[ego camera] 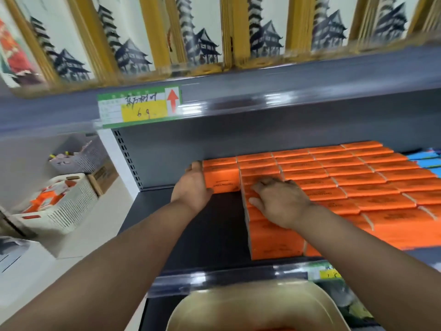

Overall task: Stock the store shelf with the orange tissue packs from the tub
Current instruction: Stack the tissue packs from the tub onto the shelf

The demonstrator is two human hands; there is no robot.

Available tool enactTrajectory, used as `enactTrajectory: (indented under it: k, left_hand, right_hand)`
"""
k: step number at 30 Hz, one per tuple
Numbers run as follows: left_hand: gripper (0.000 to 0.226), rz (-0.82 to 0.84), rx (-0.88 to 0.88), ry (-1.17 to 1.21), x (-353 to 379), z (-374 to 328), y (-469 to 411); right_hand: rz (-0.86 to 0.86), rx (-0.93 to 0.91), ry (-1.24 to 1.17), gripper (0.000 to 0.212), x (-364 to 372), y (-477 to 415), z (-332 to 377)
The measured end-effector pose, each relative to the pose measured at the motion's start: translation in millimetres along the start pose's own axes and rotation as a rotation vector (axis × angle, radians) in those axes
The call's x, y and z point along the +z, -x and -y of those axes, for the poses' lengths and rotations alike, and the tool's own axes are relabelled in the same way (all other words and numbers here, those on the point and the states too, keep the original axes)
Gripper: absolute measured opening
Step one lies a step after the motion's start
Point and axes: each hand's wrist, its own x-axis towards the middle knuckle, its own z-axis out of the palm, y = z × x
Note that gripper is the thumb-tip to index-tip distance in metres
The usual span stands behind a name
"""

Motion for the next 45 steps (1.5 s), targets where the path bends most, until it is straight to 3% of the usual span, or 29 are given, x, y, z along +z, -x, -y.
enactTrajectory:
  k: [10, 18, 23, 26, 33, 45]
  left_hand:
    - [0.056, 0.087, 0.149, 0.05, 9, -4, 151]
    - [0.047, 0.372, 0.047, 0.04, 90, 29, 282]
    - [0.04, 0.524, -0.07, 0.04, 127, 54, 335]
    - [0.031, 0.57, -0.122, -0.065, 138, 58, 347]
    - [0.032, 0.606, -0.03, -0.239, 157, 55, 343]
    - [0.031, 0.533, -0.1, -0.162, 158, 62, 337]
  right_hand:
    - [-0.206, -0.162, -0.096, 0.027, 49, 143, 36]
    - [0.217, -0.077, -0.116, 0.033, 142, 227, 48]
    - [0.347, -0.045, -0.113, 0.031, 177, 240, 51]
    - [0.408, -0.003, -0.121, 0.029, 193, 241, 50]
    - [0.528, 0.052, -0.06, 0.032, 224, 239, 40]
    - [0.375, 0.042, 0.059, 0.024, 247, 210, 47]
